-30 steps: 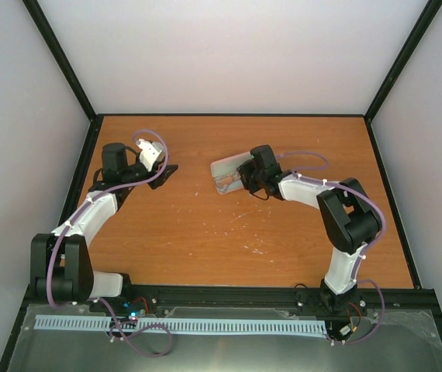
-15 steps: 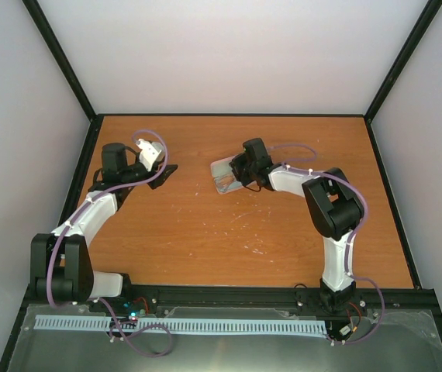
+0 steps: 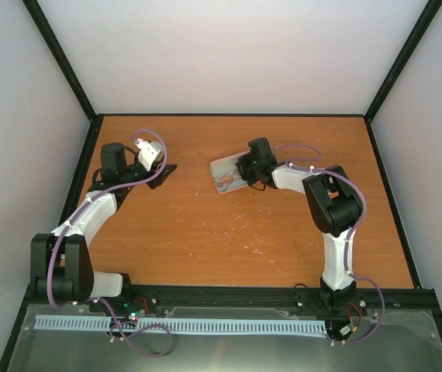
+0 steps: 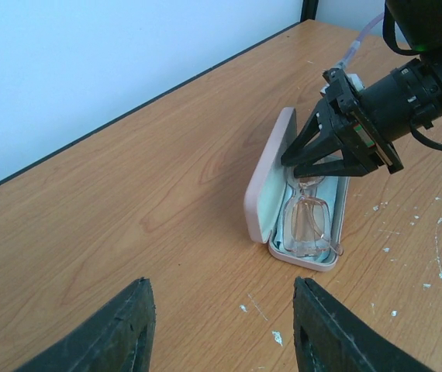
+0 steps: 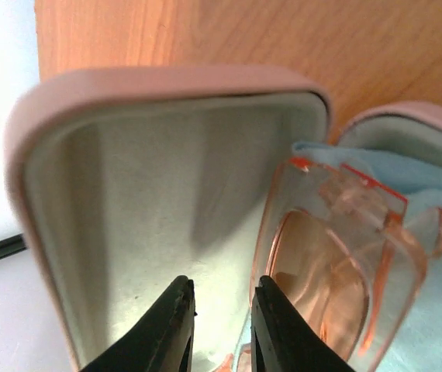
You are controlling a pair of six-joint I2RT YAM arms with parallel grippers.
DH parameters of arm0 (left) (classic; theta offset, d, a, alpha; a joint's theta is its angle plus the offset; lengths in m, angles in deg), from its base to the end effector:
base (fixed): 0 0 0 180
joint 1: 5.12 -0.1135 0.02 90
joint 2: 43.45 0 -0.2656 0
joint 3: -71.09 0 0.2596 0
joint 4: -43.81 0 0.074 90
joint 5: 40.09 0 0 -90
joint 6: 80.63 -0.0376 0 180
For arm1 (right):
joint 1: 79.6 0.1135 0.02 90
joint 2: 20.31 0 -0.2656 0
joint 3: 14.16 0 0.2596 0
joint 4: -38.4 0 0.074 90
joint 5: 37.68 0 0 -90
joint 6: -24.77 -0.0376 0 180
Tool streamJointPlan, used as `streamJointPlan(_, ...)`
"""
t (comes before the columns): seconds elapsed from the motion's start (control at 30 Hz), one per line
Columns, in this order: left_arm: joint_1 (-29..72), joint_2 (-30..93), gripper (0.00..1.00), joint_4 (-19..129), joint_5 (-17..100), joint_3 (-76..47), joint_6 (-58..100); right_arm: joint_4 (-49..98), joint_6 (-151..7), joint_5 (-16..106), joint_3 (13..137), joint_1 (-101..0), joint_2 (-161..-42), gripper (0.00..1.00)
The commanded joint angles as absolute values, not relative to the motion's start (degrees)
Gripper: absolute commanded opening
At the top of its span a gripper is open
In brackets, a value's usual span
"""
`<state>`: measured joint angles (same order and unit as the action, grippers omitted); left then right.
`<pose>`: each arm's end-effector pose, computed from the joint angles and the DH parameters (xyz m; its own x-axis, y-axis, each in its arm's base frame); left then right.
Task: Organize the sunglasses
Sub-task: Adjust the sunglasses in the sunglasses case.
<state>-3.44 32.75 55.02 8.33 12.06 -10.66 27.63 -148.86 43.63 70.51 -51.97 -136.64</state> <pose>0.2937 -0.0336 0.2463 -0.2390 0.2633 -0.9346 0.7317 0.6816 0.0050 0.3879 0.2095 0.1403 -0.6201 0.7843 0.0194 0.5322 0.4024 0.7449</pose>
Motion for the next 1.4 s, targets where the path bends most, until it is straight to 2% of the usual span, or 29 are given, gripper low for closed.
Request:
streamJointPlan(0.0,-3.97,32.73,0.5,53.87,7.85,11.22,-10.15,26.44,-147.5,43.75,72.32,-52.36,-139.13,0.21)
streamJointPlan(0.7,-4.06,32.79,0.5,52.55,7.0,11.16,-10.3,19.32,-148.42,42.98,65.22,-51.57,-131.06,0.17)
streamJointPlan(0.97,-4.06,32.33,0.5,53.33,7.19,11.08,-10.5,21.96,-149.99,40.99,66.45,-51.19,-132.09,0.24)
streamJointPlan(1.13,-4.06,32.07,0.5,53.32,7.14,11.31,-10.45,20.89,-149.47,39.62,67.6,-50.93,-132.06,0.34)
streamJointPlan(1.37,-4.06,31.96,0.5,52.96,7.37,11.63,-10.35,18.78,-149.18,36.97,69.4,-50.86,-132.67,0.34)
